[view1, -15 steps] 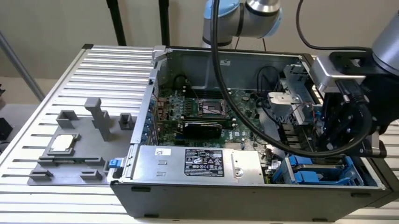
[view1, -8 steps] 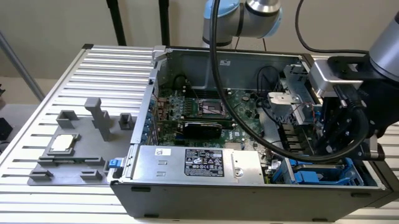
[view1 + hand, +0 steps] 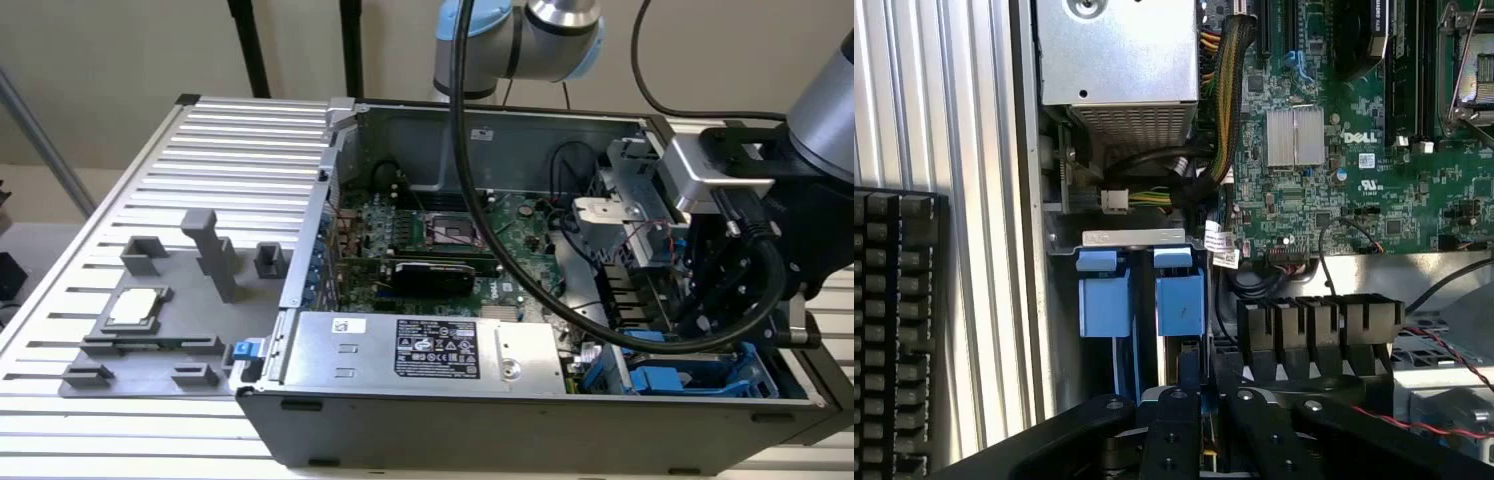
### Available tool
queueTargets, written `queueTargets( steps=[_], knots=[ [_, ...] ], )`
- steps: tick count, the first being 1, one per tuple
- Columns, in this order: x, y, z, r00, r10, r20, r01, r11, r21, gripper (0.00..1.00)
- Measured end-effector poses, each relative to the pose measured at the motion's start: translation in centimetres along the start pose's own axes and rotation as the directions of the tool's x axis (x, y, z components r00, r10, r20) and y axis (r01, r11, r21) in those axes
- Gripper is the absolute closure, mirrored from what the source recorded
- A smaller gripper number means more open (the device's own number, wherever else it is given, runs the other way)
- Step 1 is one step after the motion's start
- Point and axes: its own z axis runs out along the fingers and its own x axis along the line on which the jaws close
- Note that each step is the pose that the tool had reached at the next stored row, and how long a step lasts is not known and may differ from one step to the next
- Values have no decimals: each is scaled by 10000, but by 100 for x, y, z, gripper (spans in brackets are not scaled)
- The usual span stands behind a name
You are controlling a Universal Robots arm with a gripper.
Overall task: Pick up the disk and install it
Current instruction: 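Insert the second disk wire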
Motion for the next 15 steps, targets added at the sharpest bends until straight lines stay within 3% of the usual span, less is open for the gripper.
queueTargets(
  steps=[15],
  knots=[
    [0,-36,60,10000,1,2,-1,10000,1,100]
  ],
)
